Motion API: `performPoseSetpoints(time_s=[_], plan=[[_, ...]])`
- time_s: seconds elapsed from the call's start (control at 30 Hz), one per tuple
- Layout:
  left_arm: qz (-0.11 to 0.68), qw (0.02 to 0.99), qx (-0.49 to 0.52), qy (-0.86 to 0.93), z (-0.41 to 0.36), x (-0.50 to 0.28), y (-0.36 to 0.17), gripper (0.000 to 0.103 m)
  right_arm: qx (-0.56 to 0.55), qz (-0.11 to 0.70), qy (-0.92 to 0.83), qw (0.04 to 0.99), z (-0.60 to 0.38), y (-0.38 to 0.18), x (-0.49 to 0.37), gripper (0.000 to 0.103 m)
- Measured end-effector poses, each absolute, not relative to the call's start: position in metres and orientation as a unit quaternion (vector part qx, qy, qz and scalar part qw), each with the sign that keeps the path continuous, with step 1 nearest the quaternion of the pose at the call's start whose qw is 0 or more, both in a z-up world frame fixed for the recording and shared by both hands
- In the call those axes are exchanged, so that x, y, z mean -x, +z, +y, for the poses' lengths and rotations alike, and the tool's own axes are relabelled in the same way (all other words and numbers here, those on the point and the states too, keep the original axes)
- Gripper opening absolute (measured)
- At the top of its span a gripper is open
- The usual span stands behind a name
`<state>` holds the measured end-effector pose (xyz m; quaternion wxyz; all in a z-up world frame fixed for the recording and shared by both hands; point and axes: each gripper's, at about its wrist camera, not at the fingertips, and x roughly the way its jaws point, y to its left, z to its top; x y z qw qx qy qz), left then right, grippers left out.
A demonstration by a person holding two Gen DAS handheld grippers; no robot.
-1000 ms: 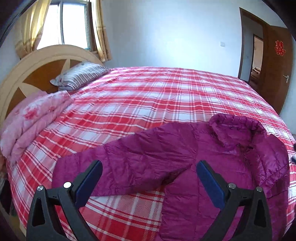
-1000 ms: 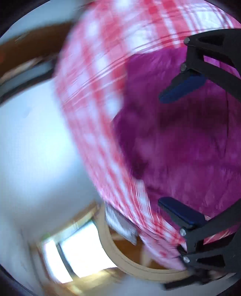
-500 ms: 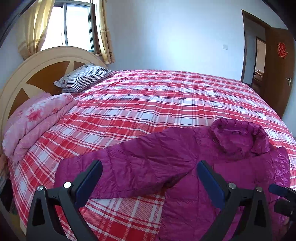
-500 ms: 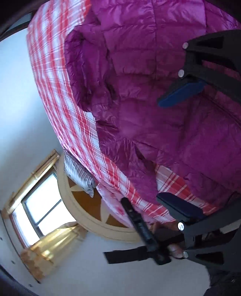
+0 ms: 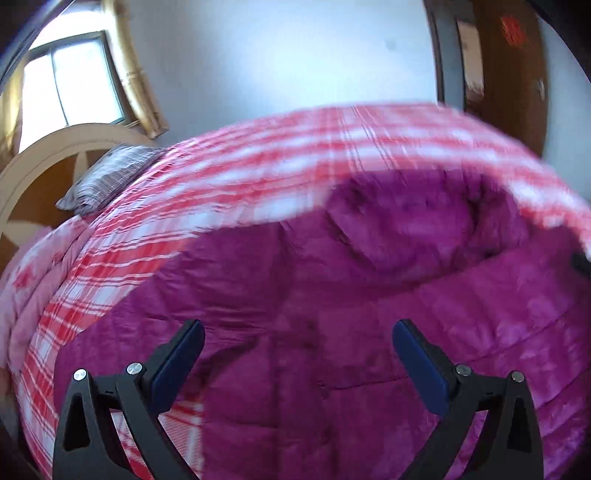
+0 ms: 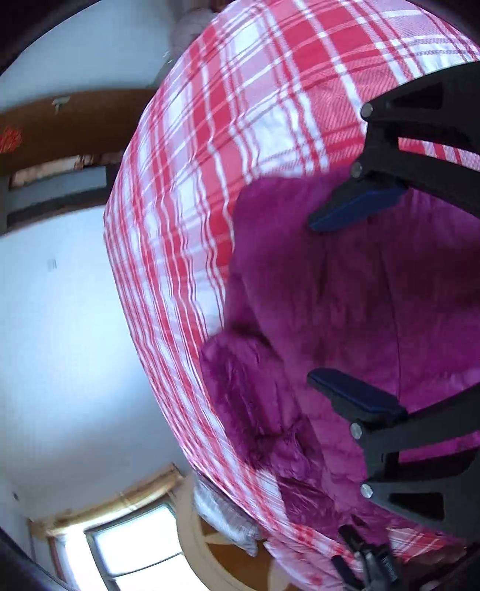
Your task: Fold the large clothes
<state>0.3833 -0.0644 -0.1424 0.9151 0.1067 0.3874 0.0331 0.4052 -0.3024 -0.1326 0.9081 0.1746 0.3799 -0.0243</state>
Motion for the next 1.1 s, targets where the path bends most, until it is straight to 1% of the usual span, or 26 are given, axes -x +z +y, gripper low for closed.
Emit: performPoseSetpoints(time_s=[0.07, 0.17, 0.2, 0.33, 0.43, 0.47, 0.53, 0.6, 0.67, 0.7, 0.77, 0.83, 0.9, 1.1], plan=[[0.411, 0.903, -0.117, 0.047, -0.068, -0.388, -0.160, 0.102, -0.172, 0.409, -0.004, 0.896, -0.310, -0.141, -0.399, 0.077], [0.437, 0.892, -0.109, 0.051, -0.060, -0.386, -0.181, 0.102, -0.088, 0.445, 0.027, 0.891, -0.290, -0.153, -0.392, 0.077], [0.438, 0.891, -0.106, 0.051, -0.057, -0.382, -0.183, 0.102, -0.057, 0.442, 0.027, 0.895, -0.282, -0.153, -0.389, 0.077], [0.440, 0.890, -0.110, 0.048, -0.053, -0.367, -0.189, 0.102, -0.056, 0.462, 0.045, 0.884, -0.280, -0.153, -0.388, 0.078], [0.441, 0.888, -0.121, 0.045, -0.053, -0.366, -0.186, 0.102, 0.000, 0.485, 0.040, 0.874, -0.266, -0.152, -0.388, 0.077], [0.440, 0.889, -0.119, 0.051, -0.052, -0.367, -0.180, 0.102, -0.002, 0.476, 0.029, 0.879, -0.268, -0.146, -0.388, 0.076], [0.407, 0.906, -0.097, 0.068, -0.047, -0.366, -0.156, 0.102, -0.039, 0.444, 0.016, 0.895, -0.279, -0.132, -0.387, 0.076], [0.383, 0.917, -0.081, 0.069, -0.048, -0.365, -0.142, 0.102, -0.086, 0.391, -0.004, 0.916, -0.293, -0.115, -0.383, 0.077], [0.384, 0.918, -0.079, 0.063, -0.055, -0.370, -0.141, 0.102, -0.119, 0.353, -0.004, 0.928, -0.299, -0.108, -0.384, 0.078], [0.387, 0.916, -0.084, 0.061, -0.062, -0.374, -0.146, 0.102, -0.129, 0.348, 0.011, 0.929, -0.297, -0.109, -0.388, 0.078], [0.394, 0.912, -0.096, 0.062, -0.072, -0.382, -0.159, 0.102, -0.151, 0.364, 0.049, 0.918, -0.295, -0.123, -0.402, 0.078], [0.407, 0.904, -0.115, 0.069, -0.079, -0.389, -0.177, 0.102, -0.129, 0.402, 0.006, 0.907, -0.296, -0.140, -0.414, 0.078], [0.417, 0.900, -0.106, 0.068, -0.075, -0.393, -0.190, 0.102, -0.134, 0.436, 0.006, 0.890, -0.300, -0.164, -0.421, 0.078], [0.420, 0.903, -0.080, 0.049, -0.067, -0.392, -0.200, 0.102, -0.121, 0.429, 0.009, 0.895, -0.301, -0.172, -0.415, 0.079]])
